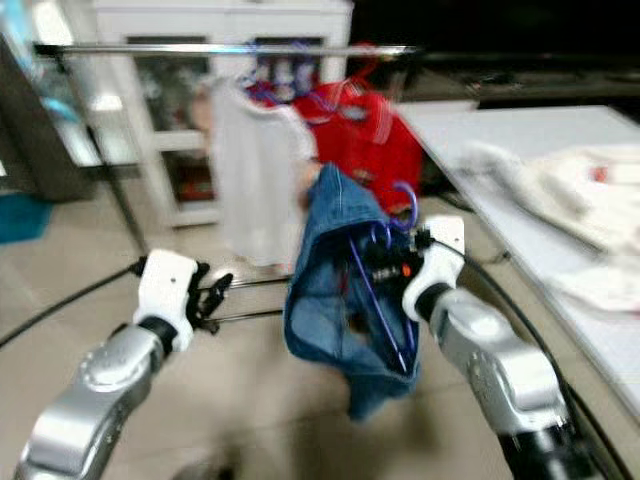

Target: Hang hanger

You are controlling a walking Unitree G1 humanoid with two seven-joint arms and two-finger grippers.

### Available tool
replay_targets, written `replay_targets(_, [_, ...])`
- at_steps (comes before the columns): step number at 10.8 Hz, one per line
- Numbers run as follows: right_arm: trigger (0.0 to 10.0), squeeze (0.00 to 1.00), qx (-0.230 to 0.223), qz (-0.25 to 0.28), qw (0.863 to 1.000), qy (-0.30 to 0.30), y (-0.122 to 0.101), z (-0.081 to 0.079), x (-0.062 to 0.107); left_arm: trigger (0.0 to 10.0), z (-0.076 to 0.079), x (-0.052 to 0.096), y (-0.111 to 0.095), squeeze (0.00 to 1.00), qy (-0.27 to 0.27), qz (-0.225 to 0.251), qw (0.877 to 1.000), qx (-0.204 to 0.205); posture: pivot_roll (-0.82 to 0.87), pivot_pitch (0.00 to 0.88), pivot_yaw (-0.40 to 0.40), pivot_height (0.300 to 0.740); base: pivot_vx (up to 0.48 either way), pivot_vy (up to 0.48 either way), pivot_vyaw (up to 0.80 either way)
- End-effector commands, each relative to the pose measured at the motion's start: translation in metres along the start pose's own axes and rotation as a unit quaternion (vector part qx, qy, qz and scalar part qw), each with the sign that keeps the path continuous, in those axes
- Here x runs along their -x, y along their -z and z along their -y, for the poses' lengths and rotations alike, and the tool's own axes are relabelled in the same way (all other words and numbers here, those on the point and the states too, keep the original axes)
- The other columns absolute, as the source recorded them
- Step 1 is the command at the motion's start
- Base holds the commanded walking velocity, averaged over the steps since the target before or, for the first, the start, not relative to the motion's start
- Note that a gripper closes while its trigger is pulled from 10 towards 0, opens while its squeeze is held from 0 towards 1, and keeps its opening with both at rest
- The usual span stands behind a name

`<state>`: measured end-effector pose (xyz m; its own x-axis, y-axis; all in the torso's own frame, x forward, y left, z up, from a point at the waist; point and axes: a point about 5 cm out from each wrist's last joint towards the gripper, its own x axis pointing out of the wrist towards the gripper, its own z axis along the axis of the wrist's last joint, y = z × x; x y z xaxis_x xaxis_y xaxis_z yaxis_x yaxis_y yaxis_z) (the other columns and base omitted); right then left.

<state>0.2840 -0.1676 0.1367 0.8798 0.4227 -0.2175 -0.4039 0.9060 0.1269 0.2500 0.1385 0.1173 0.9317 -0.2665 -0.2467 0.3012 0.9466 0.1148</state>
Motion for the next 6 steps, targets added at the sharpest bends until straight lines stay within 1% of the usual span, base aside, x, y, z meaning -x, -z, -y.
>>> replay_targets(1, [10.0,0.00,0.015,0.019,0.999,-0.033,-0.011,-0.009,-0.007,10.0,-0.009,0.004,0.002,0.00,-0.025,-0.004,1.000,0.003,0.06,0.001,-0.075,0.740,0.000,-0.480,0.58])
replay_targets(2, [10.0,0.00,0.027,0.016,0.997,-0.063,-0.012,-0.014,-0.013,10.0,-0.010,0.005,0.002,0.00,-0.034,-0.003,0.999,0.004,0.08,0.015,-0.097,0.740,0.000,-0.480,0.64])
replay_targets(3, [10.0,0.00,0.028,0.011,0.996,-0.086,-0.010,-0.020,-0.019,10.0,-0.010,0.012,0.005,0.00,-0.037,-0.006,0.999,0.007,0.10,0.016,-0.121,0.740,0.000,0.000,0.80])
replay_targets(4, [10.0,0.00,0.019,0.010,0.994,-0.104,-0.006,-0.024,-0.018,10.0,-0.006,0.016,0.005,0.00,-0.030,-0.004,1.000,0.000,0.11,0.009,-0.123,0.740,0.000,0.000,0.80])
replay_targets(5, [10.0,0.00,0.017,0.011,0.994,-0.111,-0.004,-0.025,-0.017,10.0,-0.002,0.015,0.005,0.00,-0.004,-0.001,1.000,0.007,0.12,0.000,-0.104,0.740,0.000,0.000,0.80])
replay_targets(6, [10.0,0.00,0.001,0.007,0.995,-0.095,0.002,-0.024,-0.015,10.0,-0.002,0.012,0.007,0.00,0.005,-0.017,1.000,-0.022,0.12,0.000,-0.098,0.740,0.000,0.480,0.56])
